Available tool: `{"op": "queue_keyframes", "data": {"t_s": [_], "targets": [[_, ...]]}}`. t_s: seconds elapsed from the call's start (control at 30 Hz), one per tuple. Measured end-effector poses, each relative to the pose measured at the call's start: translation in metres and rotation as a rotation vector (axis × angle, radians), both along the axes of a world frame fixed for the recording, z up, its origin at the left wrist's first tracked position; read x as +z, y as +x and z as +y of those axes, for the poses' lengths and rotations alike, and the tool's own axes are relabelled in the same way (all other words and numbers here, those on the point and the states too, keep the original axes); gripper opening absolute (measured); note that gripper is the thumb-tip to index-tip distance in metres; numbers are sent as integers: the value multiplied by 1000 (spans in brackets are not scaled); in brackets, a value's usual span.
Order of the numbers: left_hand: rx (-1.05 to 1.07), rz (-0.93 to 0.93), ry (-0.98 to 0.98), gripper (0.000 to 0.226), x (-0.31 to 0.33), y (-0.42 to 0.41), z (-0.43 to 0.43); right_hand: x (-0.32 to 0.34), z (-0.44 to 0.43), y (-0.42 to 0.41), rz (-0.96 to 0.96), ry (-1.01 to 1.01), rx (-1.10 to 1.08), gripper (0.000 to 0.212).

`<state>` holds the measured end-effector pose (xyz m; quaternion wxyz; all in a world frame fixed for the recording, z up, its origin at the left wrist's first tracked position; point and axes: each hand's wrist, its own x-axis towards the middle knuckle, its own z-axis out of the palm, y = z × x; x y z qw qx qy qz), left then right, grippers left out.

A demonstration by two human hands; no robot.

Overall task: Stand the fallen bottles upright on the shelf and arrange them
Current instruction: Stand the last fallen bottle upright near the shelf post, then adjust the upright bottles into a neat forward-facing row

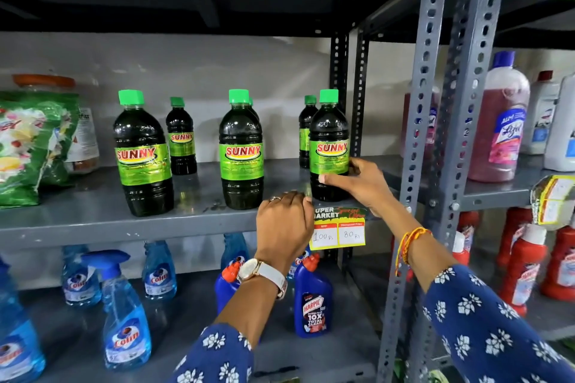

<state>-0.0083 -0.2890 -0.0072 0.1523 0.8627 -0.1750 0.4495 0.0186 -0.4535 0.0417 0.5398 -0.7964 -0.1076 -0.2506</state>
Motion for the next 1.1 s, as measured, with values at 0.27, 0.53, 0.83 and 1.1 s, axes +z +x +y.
{"op": "queue_keyframes", "data": {"t_s": [0.27,0.53,0.83,1.1], "targets": [[-6,-33,0,41,-2,4,1,0,1,-4,-17,-20,-15,28],[-73,82,-15,45,-1,-1,5,3,0,-2,7,-55,9,42],[96,-568,-667,64,40,-19,174,8,75,-45,-517,-7,89,78],[300,212,-587,124,30,5,240,3,158,10,-2,93,247,68]]}}
